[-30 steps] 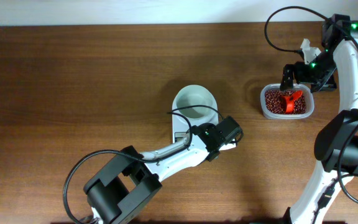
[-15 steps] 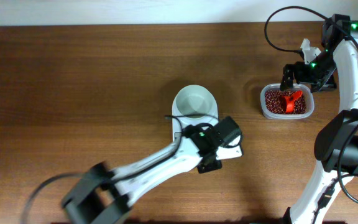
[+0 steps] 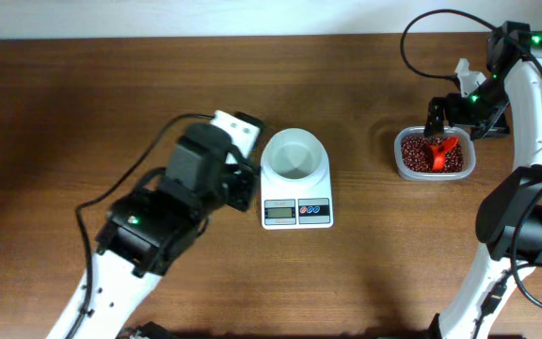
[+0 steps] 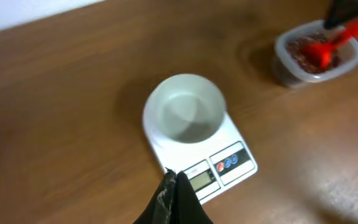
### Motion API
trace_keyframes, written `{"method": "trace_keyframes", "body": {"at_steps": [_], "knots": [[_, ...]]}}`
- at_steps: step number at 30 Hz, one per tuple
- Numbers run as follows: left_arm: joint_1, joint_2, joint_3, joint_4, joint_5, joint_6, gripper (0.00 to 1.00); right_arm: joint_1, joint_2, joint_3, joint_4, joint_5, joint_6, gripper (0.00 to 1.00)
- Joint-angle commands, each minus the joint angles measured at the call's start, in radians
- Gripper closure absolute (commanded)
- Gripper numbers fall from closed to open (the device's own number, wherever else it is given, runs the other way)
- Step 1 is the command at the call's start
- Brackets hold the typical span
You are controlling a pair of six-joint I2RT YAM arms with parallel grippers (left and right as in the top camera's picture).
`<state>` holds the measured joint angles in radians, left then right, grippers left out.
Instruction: Scoop item into bowl and weigh 50g on scale
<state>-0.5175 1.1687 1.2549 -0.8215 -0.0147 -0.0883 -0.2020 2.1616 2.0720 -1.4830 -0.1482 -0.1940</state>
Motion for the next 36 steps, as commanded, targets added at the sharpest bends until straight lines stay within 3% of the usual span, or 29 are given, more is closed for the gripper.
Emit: {"method": "trace_keyframes", "body": {"at_steps": [1,7,9,12,17,21,25,30,36], "knots": [[0.056,-0.008,0.014,-0.055,0.0,-0.042,1.0,0.005,0.003,0.021,0.003,0.002,-0.005,0.01],[0.055,0.054,0.0,-0.174,0.002,-0.041,1.0,0.005,0.003,0.021,0.003,0.002,-0.005,0.01],[0.022,0.119,-0.023,-0.187,0.075,0.085,1.0,0.005,0.003,0.021,0.003,0.002,-0.005,0.01],[-0.06,0.245,-0.051,-0.18,0.065,0.105,1.0,0.005,0.003,0.021,0.003,0.002,-0.005,0.01],[-0.071,0.511,-0.051,0.021,-0.017,0.105,1.0,0.005,0.003,0.021,0.003,0.002,-0.005,0.01],[0.029,0.544,-0.051,0.2,-0.019,0.105,1.0,0.005,0.003,0.021,0.003,0.002,-0.005,0.01],[0.076,0.544,-0.044,0.277,-0.014,0.128,1.0,0.005,0.003,0.021,0.003,0.002,-0.005,0.01],[0.073,0.544,-0.023,0.226,0.068,0.188,1.0,0.005,0.003,0.021,0.003,0.002,-0.005,0.01],[-0.066,0.545,-0.023,-0.027,0.094,0.192,1.0,0.005,0.003,0.021,0.003,0.002,-0.005,0.01]]}}
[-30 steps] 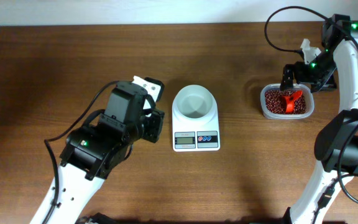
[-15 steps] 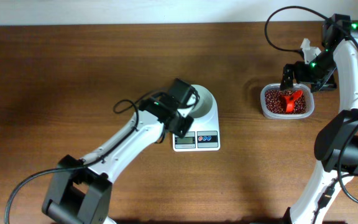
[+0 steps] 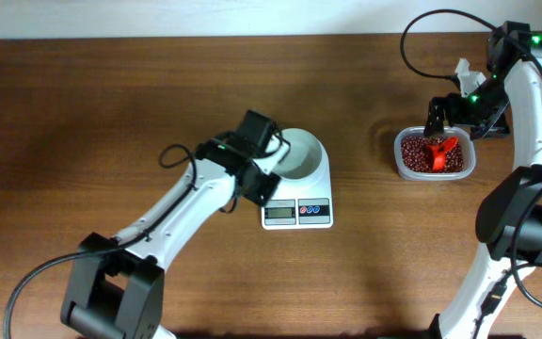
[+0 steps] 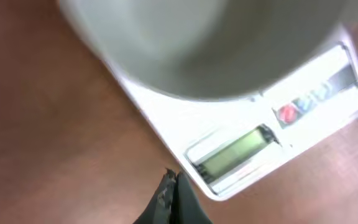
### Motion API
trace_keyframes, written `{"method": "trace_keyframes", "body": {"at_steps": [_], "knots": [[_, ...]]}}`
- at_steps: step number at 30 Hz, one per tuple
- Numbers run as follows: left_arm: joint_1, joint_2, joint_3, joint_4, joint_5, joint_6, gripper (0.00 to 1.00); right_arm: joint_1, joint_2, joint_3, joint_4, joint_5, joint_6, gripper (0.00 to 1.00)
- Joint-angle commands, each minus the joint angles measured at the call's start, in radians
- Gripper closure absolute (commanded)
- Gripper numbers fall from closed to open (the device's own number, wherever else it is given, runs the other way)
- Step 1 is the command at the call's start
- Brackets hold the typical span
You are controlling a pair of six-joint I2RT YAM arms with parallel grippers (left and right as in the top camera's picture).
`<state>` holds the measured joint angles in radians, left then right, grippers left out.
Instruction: Scoop item into bowl and weigh 50g on scale
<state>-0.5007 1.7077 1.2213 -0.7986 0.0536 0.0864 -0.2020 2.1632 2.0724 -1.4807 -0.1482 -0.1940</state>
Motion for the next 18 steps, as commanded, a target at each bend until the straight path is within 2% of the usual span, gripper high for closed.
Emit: {"method": "trace_keyframes", "body": {"at_steps": [1,4,6,8,10,13,18], "knots": [[-0.118,0.006,0.011,-0.067,0.026,0.016,1.0,0.005,0.002,0.021,0.001,0.002,-0.005,0.01],[-0.247,0.006,0.011,-0.083,-0.006,0.017,1.0,0.005,0.002,0.021,0.001,0.002,-0.005,0.01],[-0.327,0.018,0.011,-0.039,-0.198,0.017,1.0,0.005,0.002,0.021,0.001,0.002,-0.005,0.01],[-0.363,0.053,0.01,0.019,-0.278,0.044,1.0,0.005,0.002,0.021,0.001,0.002,-0.005,0.01],[-0.376,0.114,0.01,0.064,-0.282,0.099,1.0,0.005,0.002,0.021,0.001,0.002,-0.005,0.01],[-0.376,0.176,0.01,0.119,-0.369,0.164,1.0,0.005,0.002,0.021,0.001,0.002,-0.005,0.01],[-0.376,0.236,0.01,0.209,-0.394,0.185,1.0,0.005,0.002,0.021,0.001,0.002,-0.005,0.01]]}}
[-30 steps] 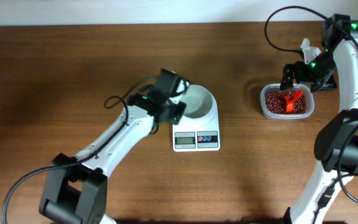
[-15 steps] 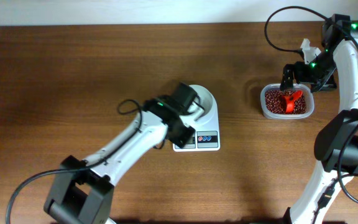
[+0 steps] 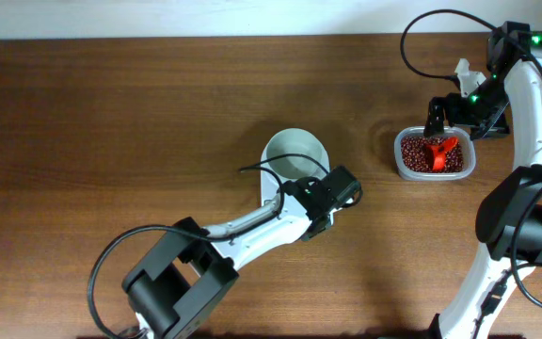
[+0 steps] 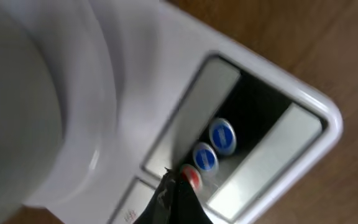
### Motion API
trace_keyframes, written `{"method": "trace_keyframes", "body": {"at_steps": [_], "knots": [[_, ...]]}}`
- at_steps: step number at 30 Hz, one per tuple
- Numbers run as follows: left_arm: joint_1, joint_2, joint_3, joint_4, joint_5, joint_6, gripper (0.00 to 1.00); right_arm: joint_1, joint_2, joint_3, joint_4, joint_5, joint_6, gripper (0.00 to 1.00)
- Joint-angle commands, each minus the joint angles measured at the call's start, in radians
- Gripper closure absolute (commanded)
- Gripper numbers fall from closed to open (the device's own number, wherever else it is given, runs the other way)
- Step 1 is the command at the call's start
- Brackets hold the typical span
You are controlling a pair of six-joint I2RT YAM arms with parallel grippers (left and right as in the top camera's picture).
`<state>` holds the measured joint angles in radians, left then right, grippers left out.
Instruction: Scoop item into bowl and weigh 50g on scale
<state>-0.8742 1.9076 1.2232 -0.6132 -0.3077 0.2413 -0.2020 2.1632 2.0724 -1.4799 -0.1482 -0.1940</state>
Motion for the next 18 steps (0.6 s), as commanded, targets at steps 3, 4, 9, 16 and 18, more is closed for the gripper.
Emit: {"method": "trace_keyframes", "body": {"at_steps": [3,4,9,16,18], "knots": [[-0.003,0.077,0.008,0.047,-0.033,0.042,1.0,0.005,0.002,0.021,0.0,0.002,-0.005,0.01],[-0.006,0.082,0.008,0.045,-0.032,0.043,1.0,0.005,0.002,0.021,0.0,0.002,-0.005,0.01],[-0.009,0.082,0.008,0.006,0.069,0.082,1.0,0.005,0.002,0.021,0.0,0.002,-0.005,0.01],[-0.009,0.083,0.008,-0.026,0.087,0.093,1.0,0.005,0.002,0.021,0.0,0.002,-0.005,0.01],[0.007,0.098,0.008,-0.027,0.074,0.093,1.0,0.005,0.002,0.021,0.0,0.002,-0.005,0.01]]}}
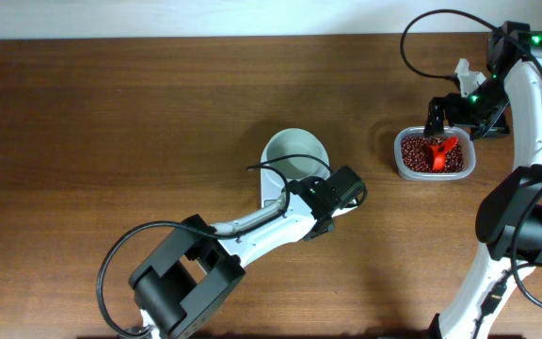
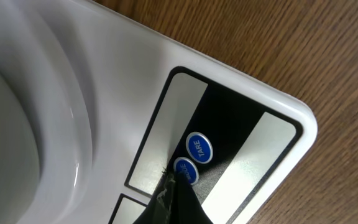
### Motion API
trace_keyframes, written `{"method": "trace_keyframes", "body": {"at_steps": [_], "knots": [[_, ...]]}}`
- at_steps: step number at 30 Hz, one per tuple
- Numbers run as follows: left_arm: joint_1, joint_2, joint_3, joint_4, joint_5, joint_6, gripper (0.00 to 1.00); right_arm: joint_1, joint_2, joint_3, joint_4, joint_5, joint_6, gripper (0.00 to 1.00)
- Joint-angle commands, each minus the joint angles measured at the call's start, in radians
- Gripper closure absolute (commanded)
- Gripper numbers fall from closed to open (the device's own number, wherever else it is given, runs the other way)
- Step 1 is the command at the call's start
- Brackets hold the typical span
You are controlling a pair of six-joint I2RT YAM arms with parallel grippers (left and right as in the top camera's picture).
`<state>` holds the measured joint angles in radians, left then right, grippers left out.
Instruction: Scoop item into bowl and weigh 50g on scale
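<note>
A white bowl (image 1: 294, 155) stands on the white scale (image 1: 269, 191), which my left arm mostly covers in the overhead view. My left gripper (image 2: 169, 181) is shut, its tip down on the scale's button panel (image 2: 229, 155), right beside the lower blue button (image 2: 184, 170) and below the TARE button (image 2: 199, 147). The bowl's rim (image 2: 36, 124) fills the left of the wrist view. At the right, my right gripper (image 1: 447, 121) is shut on a red scoop (image 1: 438, 151) resting in a clear tub of red beans (image 1: 431, 158).
Brown wooden table (image 1: 111, 113) all round. A thin cable (image 1: 280, 168) of my left arm loops over the bowl's near edge. My right arm's links (image 1: 525, 198) run down the right edge of the table.
My left gripper's tip has shifted slightly on the button panel: the red button that showed beside it is now hidden under it. The right gripper and scoop have not moved.
My shut left gripper was first to the left of the scale, well above the table. It then stood low by the scale's display corner, then over the buttons next to the red one, and now rests on that spot. The right gripper stayed in the bean tub throughout.
</note>
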<state>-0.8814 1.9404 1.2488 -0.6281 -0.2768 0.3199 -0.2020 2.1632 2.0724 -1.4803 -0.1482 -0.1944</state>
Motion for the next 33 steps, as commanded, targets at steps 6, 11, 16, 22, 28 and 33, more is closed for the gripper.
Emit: {"method": "trace_keyframes", "body": {"at_steps": [6,11,16,22,28,33], "knots": [[0.027,0.103,-0.018,0.006,-0.045,0.014,1.0,0.005,0.002,0.021,0.001,0.002,-0.004,0.01],[0.027,0.109,-0.02,0.002,-0.049,0.018,1.0,0.005,0.002,0.021,0.001,0.002,-0.004,0.01],[0.02,0.109,-0.021,-0.05,0.079,0.142,1.0,0.005,0.002,0.021,0.001,0.002,-0.004,0.01],[-0.006,0.142,-0.02,-0.058,0.075,0.173,1.0,0.005,0.002,0.021,0.001,0.002,-0.004,0.01],[-0.008,0.158,-0.02,-0.096,0.097,0.175,1.0,0.005,0.002,0.021,0.001,0.002,-0.004,0.01],[-0.016,0.158,-0.02,-0.133,0.124,0.175,1.0,0.005,0.002,0.021,0.001,0.002,-0.004,0.01]]}}
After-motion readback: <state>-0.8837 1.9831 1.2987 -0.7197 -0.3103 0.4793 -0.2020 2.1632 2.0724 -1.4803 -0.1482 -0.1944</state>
